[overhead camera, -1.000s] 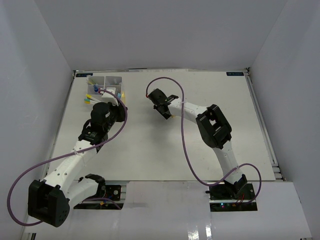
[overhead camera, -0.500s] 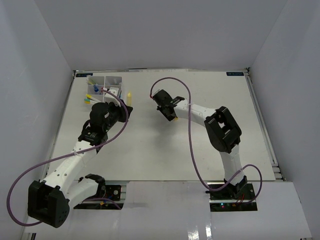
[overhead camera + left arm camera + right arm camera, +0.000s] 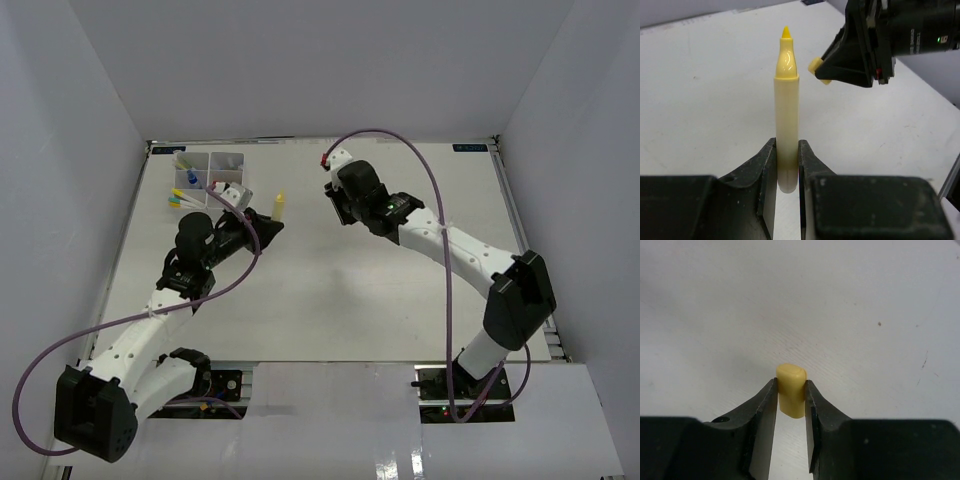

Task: Sort the stationery into containers
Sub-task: Pick up the pen cap from the center of the board.

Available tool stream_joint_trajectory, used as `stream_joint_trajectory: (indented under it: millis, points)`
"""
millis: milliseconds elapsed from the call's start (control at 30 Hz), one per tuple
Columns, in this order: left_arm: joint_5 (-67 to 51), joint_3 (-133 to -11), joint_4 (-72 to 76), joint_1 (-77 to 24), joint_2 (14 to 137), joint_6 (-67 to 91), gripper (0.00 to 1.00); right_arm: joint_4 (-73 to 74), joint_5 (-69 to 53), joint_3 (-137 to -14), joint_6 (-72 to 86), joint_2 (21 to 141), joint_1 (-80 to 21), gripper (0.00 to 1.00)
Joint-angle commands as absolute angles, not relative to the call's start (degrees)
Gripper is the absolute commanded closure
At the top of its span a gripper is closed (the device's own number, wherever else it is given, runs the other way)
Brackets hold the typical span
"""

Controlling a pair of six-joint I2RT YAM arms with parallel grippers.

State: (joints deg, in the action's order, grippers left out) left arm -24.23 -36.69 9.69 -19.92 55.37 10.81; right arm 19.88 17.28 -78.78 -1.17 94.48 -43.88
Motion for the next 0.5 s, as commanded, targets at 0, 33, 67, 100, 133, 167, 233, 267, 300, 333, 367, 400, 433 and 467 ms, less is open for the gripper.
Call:
stream_joint_trajectory:
  millis: [0,33,67,100,133,167,233,267,300,333,367,400,433,467]
  points:
    - [-32.4,-35.4,17.5,-19.6,52.6,12.1,1.00,11.3,13.2,-78.4,1.3,88.2,-43.6,0.92]
    - [-34.7,-35.1,18.8,-19.6,52.4,12.5,1.00,10.1,12.7,-78.2,1.6,85.8,-43.6,0.92]
    - [-35.8,-34.7,20.0,-19.6,52.3,12.9,1.00,9.0,12.1,-77.7,2.1,84.8,-43.7,0.92]
    - [-37.0,-33.7,21.6,-19.6,52.2,14.6,1.00,7.7,11.1,-77.3,2.5,83.8,-43.7,0.92]
    - [-38.3,-33.0,25.5,-19.6,52.3,15.6,1.00,5.4,10.6,-77.0,2.9,81.8,-43.6,0.92]
    - [-41.1,-32.3,27.5,-19.6,52.5,16.6,1.00,4.1,9.8,-76.7,3.2,81.0,-43.6,0.92]
    - [-43.4,-30.9,31.7,-19.6,53.5,19.2,1.00,0.8,6.9,-75.7,4.0,78.9,-43.7,0.92]
    - [-44.5,-30.9,31.8,-19.6,53.9,19.3,1.00,0.3,6.2,-75.3,4.3,78.4,-43.6,0.92]
    - [-45.1,-31.1,31.7,-19.6,54.1,19.3,1.00,-1.7,4.8,-74.5,5.3,77.9,-43.7,0.92]
    - [-45.6,-31.4,31.4,-19.7,54.1,18.7,1.00,-2.7,4.1,-74.1,5.7,76.8,-43.6,0.92]
    - [-46.8,-31.3,31.6,-19.7,54.1,18.8,1.00,-5.3,2.9,-73.6,6.1,76.4,-43.6,0.92]
    - [-47.6,-31.0,33.1,-19.6,53.9,19.1,1.00,-6.8,0.6,-72.3,7.4,76.0,-43.7,0.92]
    - [-48.3,-30.4,34.0,-19.6,53.7,19.8,1.00,-8.2,-1.1,-71.6,8.2,75.3,-43.6,0.92]
    - [-49.7,-30.2,34.7,-19.7,53.5,20.1,1.00,-11.7,-3.4,-70.9,9.0,75.1,-43.6,0.92]
